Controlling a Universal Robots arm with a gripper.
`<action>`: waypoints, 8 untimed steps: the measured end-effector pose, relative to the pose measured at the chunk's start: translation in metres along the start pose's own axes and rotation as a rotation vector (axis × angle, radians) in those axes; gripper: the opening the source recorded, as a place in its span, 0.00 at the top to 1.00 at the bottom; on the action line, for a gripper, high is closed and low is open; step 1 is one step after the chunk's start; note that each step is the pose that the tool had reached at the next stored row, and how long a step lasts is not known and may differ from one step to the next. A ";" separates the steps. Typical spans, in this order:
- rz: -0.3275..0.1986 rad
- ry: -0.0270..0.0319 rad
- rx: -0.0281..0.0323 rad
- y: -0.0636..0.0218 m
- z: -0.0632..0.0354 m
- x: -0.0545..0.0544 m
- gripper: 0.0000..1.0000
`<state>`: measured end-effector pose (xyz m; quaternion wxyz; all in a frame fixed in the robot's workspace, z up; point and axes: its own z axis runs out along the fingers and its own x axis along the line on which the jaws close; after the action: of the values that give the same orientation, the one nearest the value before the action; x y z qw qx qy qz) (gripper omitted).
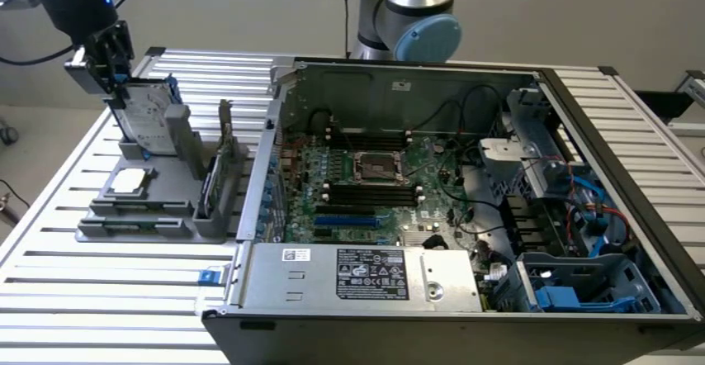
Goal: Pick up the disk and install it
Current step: 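Pick up the disk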
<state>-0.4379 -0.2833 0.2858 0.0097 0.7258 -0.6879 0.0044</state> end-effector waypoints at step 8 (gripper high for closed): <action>0.005 -0.0003 -0.0001 0.0000 0.0008 0.000 0.62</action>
<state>-0.4379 -0.2835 0.2850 0.0096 0.7240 -0.6897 0.0043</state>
